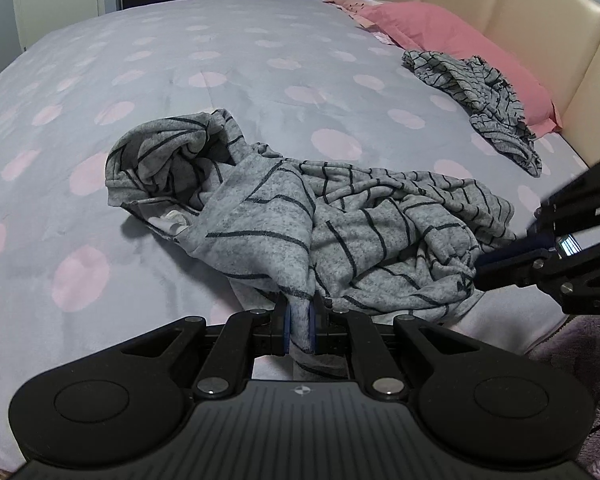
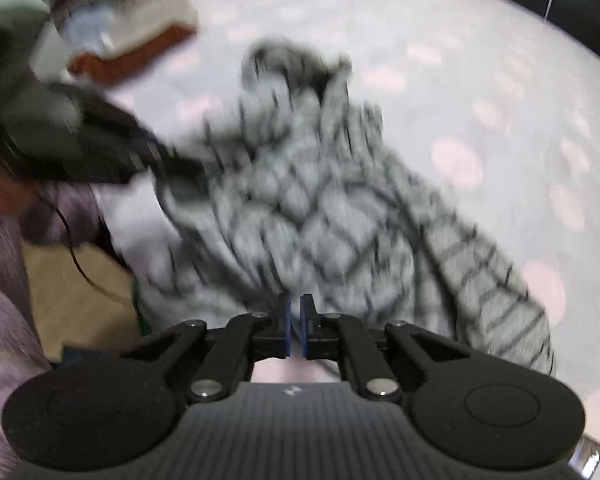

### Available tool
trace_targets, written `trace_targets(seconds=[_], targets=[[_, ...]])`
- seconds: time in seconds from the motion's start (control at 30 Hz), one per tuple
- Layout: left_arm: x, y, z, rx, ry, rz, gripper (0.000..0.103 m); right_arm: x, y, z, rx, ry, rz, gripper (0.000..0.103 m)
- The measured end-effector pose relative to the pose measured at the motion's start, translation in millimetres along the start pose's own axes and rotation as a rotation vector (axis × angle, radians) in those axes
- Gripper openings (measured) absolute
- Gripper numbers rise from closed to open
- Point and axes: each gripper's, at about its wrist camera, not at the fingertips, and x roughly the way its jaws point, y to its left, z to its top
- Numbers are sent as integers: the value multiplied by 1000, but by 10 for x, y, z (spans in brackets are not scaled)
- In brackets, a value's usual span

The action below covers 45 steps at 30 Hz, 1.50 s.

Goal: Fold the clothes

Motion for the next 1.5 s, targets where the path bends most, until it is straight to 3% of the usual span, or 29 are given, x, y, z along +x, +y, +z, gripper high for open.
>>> trace_targets(seconds=[0.1, 0.33, 0.43, 0.5, 0.53, 0.6, 0.77, 0.83, 0.87, 1.1, 1.27, 1.33, 1.43, 1.5], targets=[[-14, -4, -1, -2, -4, -5, 6, -32, 158, 125, -47, -75, 12, 38], [-98, -10, 15, -20, -38, -56, 4, 356, 471, 306, -195, -52, 71, 39], [-144, 10, 26, -42, -60, -98, 4, 536, 529, 320, -229, -12, 82, 47], [-154, 24, 32, -53, -71, -118, 4, 641, 550, 317, -243, 15, 71, 42], [-157, 30, 35, -56, -76, -125, 4, 657, 528, 310, -232, 26, 63, 28], [-166, 17, 44, -46, -86, -129, 4, 686, 483, 297, -208, 47, 48, 11], [-159, -61, 81, -10, -96, -167, 8, 410, 277, 283, -118, 7, -54, 9], [-158, -87, 91, 3, -99, -183, 19, 250, 127, 255, -65, -8, -90, 9], [-159, -101, 100, 17, -101, -178, 20, 191, 65, 233, -48, -11, -111, 9], [-122, -53, 139, 54, -92, -95, 22, -106, -532, 18, 68, 13, -320, 8], [-133, 52, 218, 77, -79, -28, 32, -192, -901, -132, 99, 86, -408, 8], [-126, 72, 226, 134, -47, -4, 38, -158, -1006, -178, 100, 126, -431, 6], [-102, 94, 222, 268, 6, 37, 38, -42, -1066, -234, 55, 181, -475, 0], [-88, 116, 214, 356, 38, 65, 38, -58, -1099, -255, 71, 170, -427, 0]])
